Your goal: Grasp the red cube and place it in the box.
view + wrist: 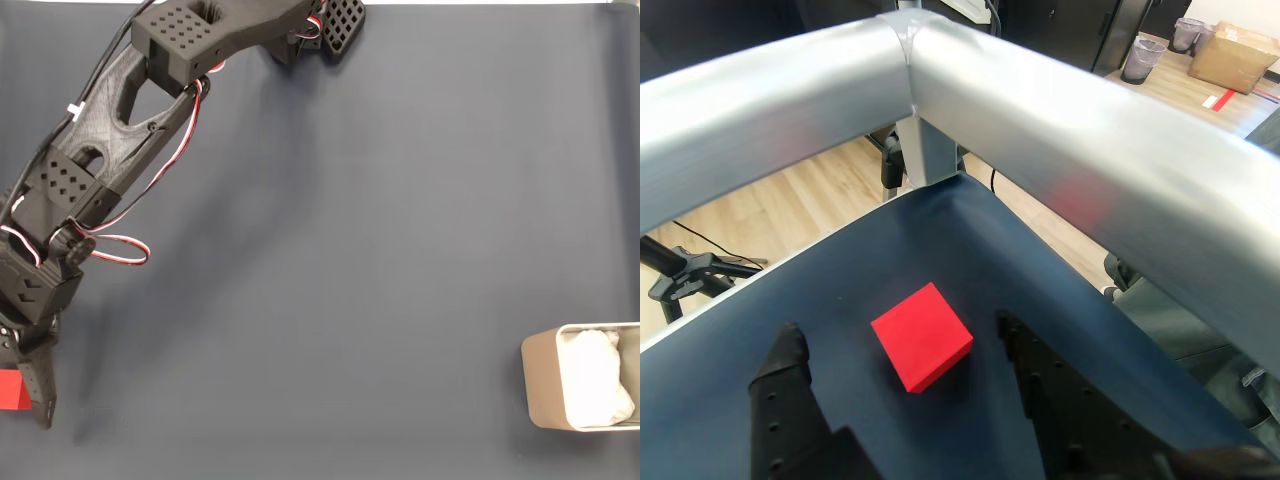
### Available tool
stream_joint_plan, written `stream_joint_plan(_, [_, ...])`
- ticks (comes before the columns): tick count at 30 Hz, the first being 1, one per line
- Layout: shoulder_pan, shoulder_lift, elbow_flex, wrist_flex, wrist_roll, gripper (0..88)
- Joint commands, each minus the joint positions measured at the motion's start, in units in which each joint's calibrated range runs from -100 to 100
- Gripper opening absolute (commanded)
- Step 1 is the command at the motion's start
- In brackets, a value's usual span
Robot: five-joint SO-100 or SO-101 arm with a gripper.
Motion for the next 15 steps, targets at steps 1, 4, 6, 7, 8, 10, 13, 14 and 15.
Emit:
stream_joint_plan(1, [0.2,-0.1,-4.0,-1.3,0.4,43.2])
stream_joint_plan(4, [-0.2,0.9,-4.2,-1.5,0.5,43.3])
stream_joint_plan(6, [-0.5,1.3,-4.2,-1.6,0.5,43.3])
stream_joint_plan(7, [-0.7,1.6,-4.2,-1.9,0.4,43.3])
stream_joint_plan(8, [-0.9,1.7,-4.2,-2.2,0.4,43.3])
stream_joint_plan(10, [-1.3,2.1,-4.2,-2.4,0.4,43.3])
stream_joint_plan(13, [-1.8,2.3,-4.2,-2.6,0.2,43.3])
stream_joint_plan(14, [-2.0,2.4,-4.2,-2.6,0.1,43.3])
stream_joint_plan(15, [-2.2,2.5,-4.2,-2.7,0.1,43.3])
